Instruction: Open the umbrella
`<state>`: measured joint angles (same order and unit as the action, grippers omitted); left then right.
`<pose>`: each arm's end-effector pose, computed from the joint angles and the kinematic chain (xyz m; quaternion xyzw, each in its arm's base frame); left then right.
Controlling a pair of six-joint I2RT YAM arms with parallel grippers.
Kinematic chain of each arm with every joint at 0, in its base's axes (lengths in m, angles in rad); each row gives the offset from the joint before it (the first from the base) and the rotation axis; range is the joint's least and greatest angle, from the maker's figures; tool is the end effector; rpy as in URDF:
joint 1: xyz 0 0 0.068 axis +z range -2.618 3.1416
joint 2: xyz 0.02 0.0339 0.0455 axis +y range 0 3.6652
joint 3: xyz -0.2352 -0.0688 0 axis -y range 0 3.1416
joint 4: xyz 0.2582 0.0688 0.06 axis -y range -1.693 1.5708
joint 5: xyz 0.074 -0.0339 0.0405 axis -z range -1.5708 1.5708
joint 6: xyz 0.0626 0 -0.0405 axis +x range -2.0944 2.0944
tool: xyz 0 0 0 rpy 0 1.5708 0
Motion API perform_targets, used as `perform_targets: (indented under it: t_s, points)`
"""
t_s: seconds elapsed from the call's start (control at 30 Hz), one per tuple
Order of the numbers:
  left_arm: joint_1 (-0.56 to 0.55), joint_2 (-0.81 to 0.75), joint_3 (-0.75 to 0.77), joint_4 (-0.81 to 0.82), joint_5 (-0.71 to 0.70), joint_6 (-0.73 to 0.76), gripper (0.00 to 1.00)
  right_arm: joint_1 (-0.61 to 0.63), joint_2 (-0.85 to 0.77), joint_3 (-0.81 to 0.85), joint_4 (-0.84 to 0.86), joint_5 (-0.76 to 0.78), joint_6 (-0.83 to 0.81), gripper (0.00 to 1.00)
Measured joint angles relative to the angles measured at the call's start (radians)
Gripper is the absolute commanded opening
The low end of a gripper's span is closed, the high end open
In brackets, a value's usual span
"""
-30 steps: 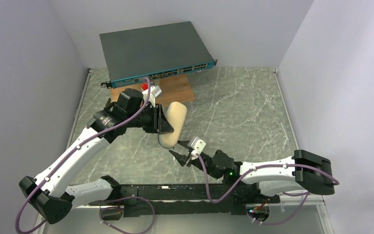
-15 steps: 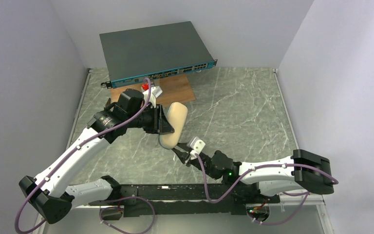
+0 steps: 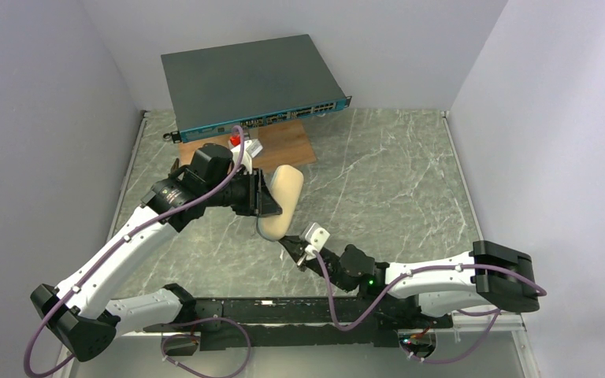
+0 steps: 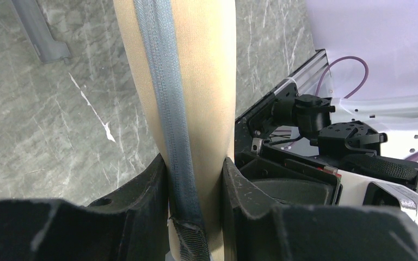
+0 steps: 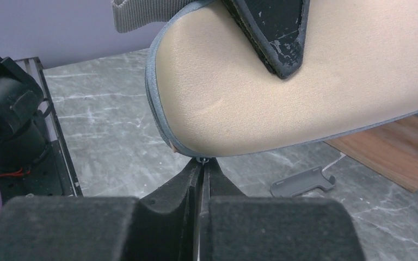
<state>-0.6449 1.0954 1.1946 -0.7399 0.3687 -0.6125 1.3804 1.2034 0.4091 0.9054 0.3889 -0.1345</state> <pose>0.2018 -0.1800 0.3288 0.0964 0.8772 -0.3918 0.2602 0.0783 0.2806 0.2055 -0.3448 0.5743 0.3220 0.6690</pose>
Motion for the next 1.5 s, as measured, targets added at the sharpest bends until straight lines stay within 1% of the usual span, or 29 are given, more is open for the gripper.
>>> perform_targets:
  t_s: [0.43, 0.93, 1.5]
  points:
    - [0.000, -0.001, 0.000, -0.002, -0.001, 0.004, 0.00, 0.003, 0.002, 0.005, -0.008, 0.006, 0.009, 0.00]
    - [-0.011, -0.001, 0.001, -0.059, 0.028, 0.057, 0.00, 0.009, 0.001, 0.005, -0.040, 0.053, 0.038, 0.00]
    - [-0.048, -0.001, 0.001, -0.053, 0.047, 0.082, 0.00, 0.010, -0.065, -0.033, -0.066, 0.086, 0.041, 0.00]
